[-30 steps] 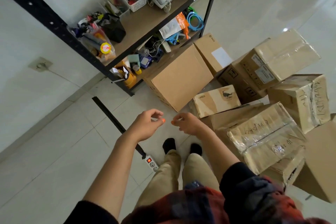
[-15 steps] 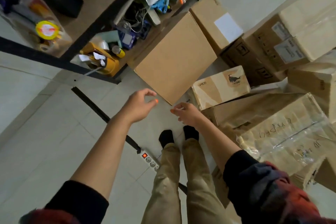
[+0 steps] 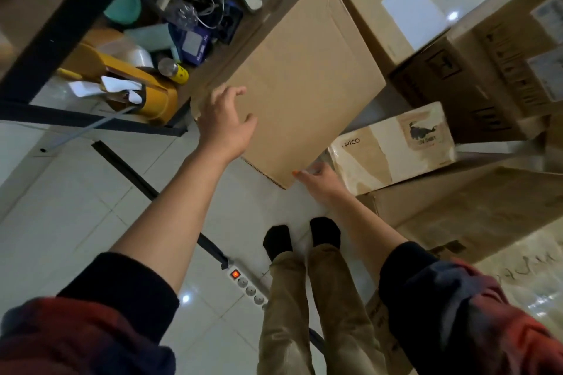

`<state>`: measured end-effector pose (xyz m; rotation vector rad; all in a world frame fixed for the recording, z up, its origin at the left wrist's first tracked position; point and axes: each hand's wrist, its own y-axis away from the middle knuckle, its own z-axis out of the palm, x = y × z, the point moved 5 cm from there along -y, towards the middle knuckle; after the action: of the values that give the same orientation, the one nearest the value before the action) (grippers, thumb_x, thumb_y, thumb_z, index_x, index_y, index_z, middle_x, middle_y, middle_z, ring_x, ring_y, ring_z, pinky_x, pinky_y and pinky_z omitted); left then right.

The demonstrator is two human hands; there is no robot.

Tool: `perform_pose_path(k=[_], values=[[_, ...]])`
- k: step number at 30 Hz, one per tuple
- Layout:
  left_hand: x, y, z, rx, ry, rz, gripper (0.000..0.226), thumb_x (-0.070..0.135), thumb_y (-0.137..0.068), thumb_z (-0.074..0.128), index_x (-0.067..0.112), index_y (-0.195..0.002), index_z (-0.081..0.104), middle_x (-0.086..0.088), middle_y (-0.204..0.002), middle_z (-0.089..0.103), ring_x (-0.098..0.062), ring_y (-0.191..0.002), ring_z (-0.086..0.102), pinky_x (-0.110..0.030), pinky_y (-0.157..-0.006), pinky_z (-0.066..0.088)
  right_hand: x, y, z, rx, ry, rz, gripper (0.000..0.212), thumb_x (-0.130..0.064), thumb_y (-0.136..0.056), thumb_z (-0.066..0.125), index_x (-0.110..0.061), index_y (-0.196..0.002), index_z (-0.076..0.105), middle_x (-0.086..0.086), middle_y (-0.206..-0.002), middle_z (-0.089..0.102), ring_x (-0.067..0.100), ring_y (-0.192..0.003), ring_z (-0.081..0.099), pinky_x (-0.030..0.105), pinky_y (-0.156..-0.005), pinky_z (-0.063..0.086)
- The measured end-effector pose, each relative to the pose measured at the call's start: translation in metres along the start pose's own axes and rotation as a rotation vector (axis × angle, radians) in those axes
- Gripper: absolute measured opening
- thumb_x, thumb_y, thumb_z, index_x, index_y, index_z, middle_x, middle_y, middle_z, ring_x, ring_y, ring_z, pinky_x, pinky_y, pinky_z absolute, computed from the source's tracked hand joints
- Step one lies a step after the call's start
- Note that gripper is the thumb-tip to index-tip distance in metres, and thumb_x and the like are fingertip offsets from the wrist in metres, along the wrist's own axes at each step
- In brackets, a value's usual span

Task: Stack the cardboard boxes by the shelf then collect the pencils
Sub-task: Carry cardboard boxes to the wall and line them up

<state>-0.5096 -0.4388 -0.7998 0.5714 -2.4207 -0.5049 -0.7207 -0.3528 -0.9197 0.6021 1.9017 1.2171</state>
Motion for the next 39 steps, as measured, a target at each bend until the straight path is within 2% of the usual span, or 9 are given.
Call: perform_pose_path(k=[5,8,15,19,23,26,30,33,39], values=[[-0.011,-0.042,0.003,0.054,-0.115,-0.139,0.083,0.037,-0.092,0.061,0.022,-0.156,0.011,-0.005,-0.163,0.010,-0.029,-0.149,0.013,-0.054,-0.119,0.015,-0.005,-0.028,0.009,0.027,-0.199,-0.018,0.115,-0.062,-0.059,0.070,-0.014,-0.151,0.020,0.010,-0.149,0.039,0.030,-0.136,0.039,0.046,-0.113,0.035],[-0.022,-0.046,0.016,0.003,-0.096,-0.247,0.091,0.041,-0.092,0.060,0.018,-0.157,0.001,-0.006,-0.163,0.011,-0.031,-0.148,0.015,-0.055,-0.119,0.015,-0.003,-0.044,0.010,0.052,-0.427,-0.052,0.102,-0.034,-0.075,0.081,-0.011,-0.151,0.018,0.004,-0.144,0.043,0.018,-0.129,0.043,0.031,-0.105,0.037],[-0.036,-0.035,0.025,0.049,-0.213,-0.217,0.086,0.045,-0.088,0.062,0.026,-0.156,0.013,-0.012,-0.151,0.020,-0.036,-0.136,0.026,-0.051,-0.111,0.024,0.008,-0.059,0.017,-0.102,-0.686,0.134,0.073,-0.052,-0.081,0.070,-0.029,-0.142,0.036,-0.003,-0.132,0.058,0.020,-0.111,0.060,0.037,-0.082,0.051],[-0.038,-0.029,0.021,0.083,-0.143,-0.201,0.077,0.049,-0.086,0.063,0.030,-0.151,0.027,-0.010,-0.144,0.025,-0.034,-0.132,0.029,-0.047,-0.108,0.028,0.010,-0.057,0.024,-0.140,-0.701,0.139,0.091,-0.068,-0.063,0.069,-0.031,-0.142,0.041,-0.002,-0.134,0.057,0.022,-0.120,0.056,0.045,-0.097,0.048],[-0.030,-0.019,0.020,0.137,-0.133,-0.113,0.076,0.045,-0.086,0.063,0.030,-0.151,0.026,-0.004,-0.153,0.024,-0.029,-0.137,0.027,-0.045,-0.110,0.021,0.020,-0.054,0.030,-0.170,-0.775,0.136,0.059,-0.058,-0.084,0.062,-0.025,-0.132,0.052,-0.002,-0.103,0.061,0.021,-0.100,0.062,0.047,-0.098,0.050],[-0.028,-0.006,0.020,0.187,-0.175,-0.107,0.077,0.046,-0.087,0.061,0.029,-0.152,0.024,-0.001,-0.158,0.026,-0.027,-0.143,0.023,-0.047,-0.111,0.017,0.029,-0.047,0.033,-0.158,-0.786,0.141,0.056,-0.057,-0.086,0.061,-0.022,-0.129,0.049,-0.004,-0.094,0.055,0.024,-0.098,0.061,0.049,-0.098,0.050],[-0.045,0.025,0.022,0.230,-0.130,-0.139,0.078,0.047,-0.087,0.062,0.028,-0.152,0.025,-0.001,-0.156,0.031,-0.028,-0.142,0.025,-0.045,-0.110,0.018,0.037,-0.033,0.040,-0.182,-0.771,0.130,0.067,-0.058,-0.083,0.063,-0.024,-0.138,0.044,0.000,-0.126,0.055,0.030,-0.114,0.058,0.050,-0.099,0.049],[-0.062,0.051,0.024,0.238,-0.087,-0.163,0.079,0.047,-0.087,0.063,0.027,-0.153,0.023,-0.002,-0.158,0.028,-0.026,-0.143,0.024,-0.046,-0.113,0.017,0.048,-0.021,0.048,-0.176,-0.761,0.129,0.096,-0.063,-0.067,0.072,-0.025,-0.147,0.034,0.003,-0.141,0.048,0.034,-0.119,0.055,0.052,-0.098,0.048],[-0.093,0.102,0.033,0.248,-0.056,-0.242,0.084,0.049,-0.086,0.064,0.022,-0.153,0.022,-0.002,-0.158,0.028,-0.026,-0.144,0.024,-0.047,-0.113,0.017,0.075,0.003,0.063,-0.166,-0.714,0.139,0.085,-0.055,-0.083,0.068,-0.023,-0.151,0.027,0.006,-0.148,0.039,0.038,-0.131,0.043,0.048,-0.091,0.048]])
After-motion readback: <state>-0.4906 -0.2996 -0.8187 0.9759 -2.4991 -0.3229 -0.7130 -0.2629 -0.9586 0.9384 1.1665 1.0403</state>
